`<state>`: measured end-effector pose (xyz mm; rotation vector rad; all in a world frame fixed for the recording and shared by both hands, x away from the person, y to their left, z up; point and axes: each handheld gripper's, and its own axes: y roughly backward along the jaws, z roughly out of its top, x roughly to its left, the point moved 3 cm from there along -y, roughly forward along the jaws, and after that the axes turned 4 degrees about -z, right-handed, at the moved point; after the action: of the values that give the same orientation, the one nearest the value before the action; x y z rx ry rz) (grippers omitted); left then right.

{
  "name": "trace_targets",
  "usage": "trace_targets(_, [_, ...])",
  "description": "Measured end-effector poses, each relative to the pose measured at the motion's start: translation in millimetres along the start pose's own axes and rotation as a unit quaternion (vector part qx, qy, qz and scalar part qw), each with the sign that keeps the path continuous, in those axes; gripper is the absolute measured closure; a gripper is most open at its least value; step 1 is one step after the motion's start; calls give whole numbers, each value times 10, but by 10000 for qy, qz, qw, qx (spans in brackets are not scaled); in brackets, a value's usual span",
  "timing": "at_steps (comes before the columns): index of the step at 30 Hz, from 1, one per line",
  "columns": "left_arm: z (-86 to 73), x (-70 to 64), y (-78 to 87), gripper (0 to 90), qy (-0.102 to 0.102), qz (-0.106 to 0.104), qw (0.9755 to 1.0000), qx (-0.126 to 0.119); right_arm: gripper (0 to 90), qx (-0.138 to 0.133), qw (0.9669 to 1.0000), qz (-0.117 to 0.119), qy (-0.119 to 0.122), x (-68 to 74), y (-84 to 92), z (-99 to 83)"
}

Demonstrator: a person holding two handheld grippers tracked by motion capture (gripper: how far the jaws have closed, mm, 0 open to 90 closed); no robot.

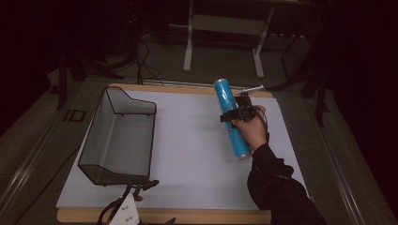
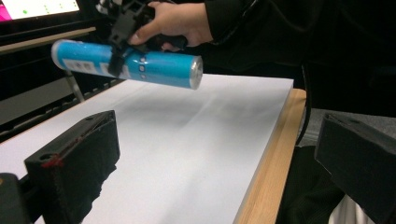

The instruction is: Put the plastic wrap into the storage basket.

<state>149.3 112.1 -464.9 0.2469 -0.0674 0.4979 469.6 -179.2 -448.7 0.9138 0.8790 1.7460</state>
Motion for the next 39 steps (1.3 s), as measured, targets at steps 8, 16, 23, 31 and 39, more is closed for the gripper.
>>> trace_targets(8, [0,2,3,8,10,5,10000,2,316,-334,9986,397,-44,249,154,101])
trace_targets(16, [-1,5,4,8,23,9,10000,8,316,-568,9958,717,-18,512,207,136])
trace_targets(23, [-4,10,12,8,32,35,10000,-40,316,-814,9928,873,134,883,250,176])
trace_targets(31, [-17,43,9,8,120,371,9990,-202,316,-1020,9904,890,281,1201,318,226])
trace_targets(39, [-29,23,3,8,14,555,9981,-275,316,-1135,9868,1107,343,1599,326,273])
